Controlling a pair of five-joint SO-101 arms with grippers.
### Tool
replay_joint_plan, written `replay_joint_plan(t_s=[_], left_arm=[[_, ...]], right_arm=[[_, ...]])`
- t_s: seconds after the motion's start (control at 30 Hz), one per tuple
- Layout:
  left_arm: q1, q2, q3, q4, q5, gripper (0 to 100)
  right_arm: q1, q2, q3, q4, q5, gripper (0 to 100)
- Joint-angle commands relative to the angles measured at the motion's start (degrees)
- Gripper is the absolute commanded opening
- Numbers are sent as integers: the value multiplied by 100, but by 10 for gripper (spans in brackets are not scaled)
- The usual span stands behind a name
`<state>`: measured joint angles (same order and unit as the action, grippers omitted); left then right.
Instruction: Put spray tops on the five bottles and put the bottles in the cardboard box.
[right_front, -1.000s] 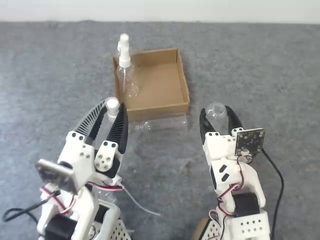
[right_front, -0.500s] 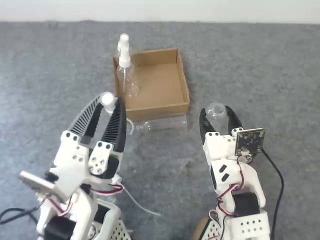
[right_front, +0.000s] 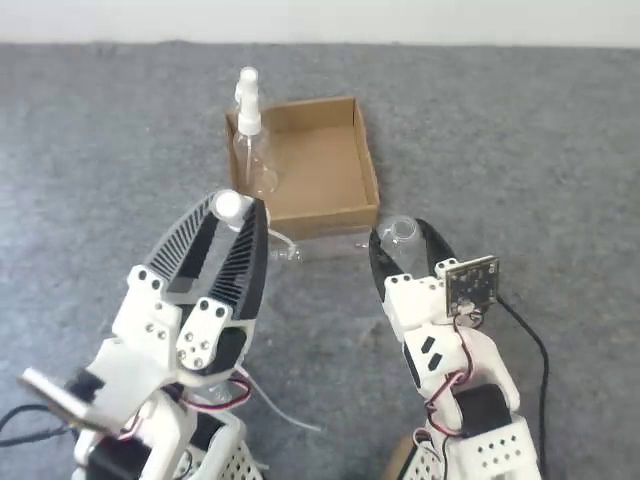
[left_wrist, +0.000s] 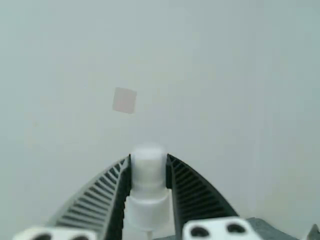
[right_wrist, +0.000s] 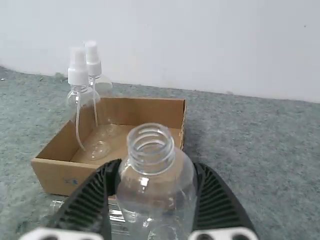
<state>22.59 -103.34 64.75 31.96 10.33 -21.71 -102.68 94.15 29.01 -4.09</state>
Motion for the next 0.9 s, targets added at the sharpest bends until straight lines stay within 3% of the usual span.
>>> replay_joint_plan(t_s=[0.0,0.63,0.87], left_arm=[[352,-88,-259,-158,79,13],[387,-105,-251,378,88,13],[387,-105,-259,343,88,13]], right_arm=[[-426,-127,-70,22,431,13],[-1974,-127,211,215,782,13],[-2105,-127,211,268,791,13]])
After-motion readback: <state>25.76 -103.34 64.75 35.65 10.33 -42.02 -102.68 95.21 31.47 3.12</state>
